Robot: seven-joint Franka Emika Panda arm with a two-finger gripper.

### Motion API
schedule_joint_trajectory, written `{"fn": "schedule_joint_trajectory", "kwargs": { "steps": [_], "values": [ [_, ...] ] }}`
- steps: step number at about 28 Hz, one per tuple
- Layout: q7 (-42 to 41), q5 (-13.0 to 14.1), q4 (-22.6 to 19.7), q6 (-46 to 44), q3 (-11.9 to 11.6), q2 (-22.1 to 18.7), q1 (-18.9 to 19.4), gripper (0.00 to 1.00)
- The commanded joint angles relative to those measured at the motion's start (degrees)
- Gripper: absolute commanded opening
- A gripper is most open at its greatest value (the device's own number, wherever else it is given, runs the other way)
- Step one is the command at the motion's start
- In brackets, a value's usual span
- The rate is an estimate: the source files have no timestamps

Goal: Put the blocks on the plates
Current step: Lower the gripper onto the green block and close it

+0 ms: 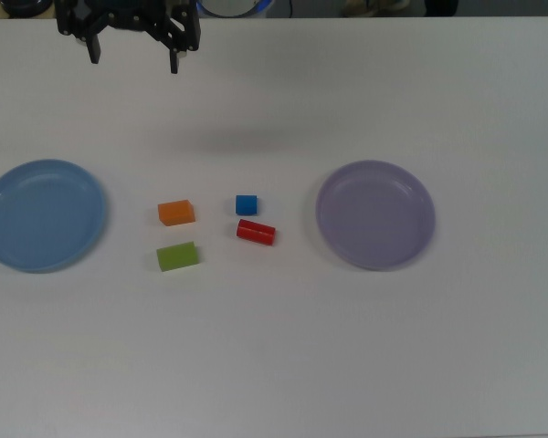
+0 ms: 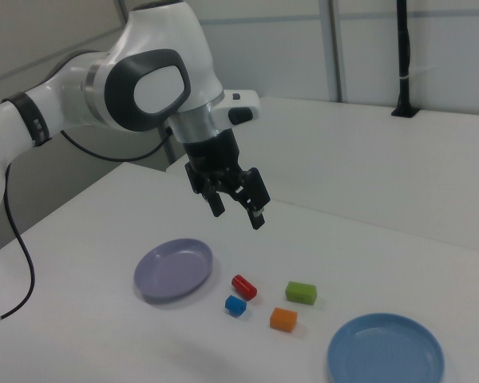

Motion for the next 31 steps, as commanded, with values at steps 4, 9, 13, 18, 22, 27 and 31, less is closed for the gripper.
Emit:
{"fn": "schedule_joint_trajectory", "kwargs": {
  "steps": [4, 9, 13, 18, 22, 27, 31],
  "values": [
    [-4.5, 1.0, -0.4, 0.4, -0.2, 4.7, 0.5, 1.0],
    [-9.1, 1.6, -0.9, 5.7, -0.2, 7.6, 2.1, 1.0],
    [-12.1, 3.1, -0.9, 8.5, -0.2, 11.5, 2.1, 1.0],
    [-13.8, 1.3, -1.7, 16.0, -0.3, 15.4, 2.3, 1.0],
    [-17.5, -2.0, -2.7, 22.5, -0.4, 19.2, 2.2, 1.0],
    [-17.7, -2.6, -2.4, 26.5, -0.7, 23.3, 2.1, 1.0],
    [-17.4, -2.9, -2.5, 27.6, -0.7, 24.9, 2.4, 1.0]
  ]
}}
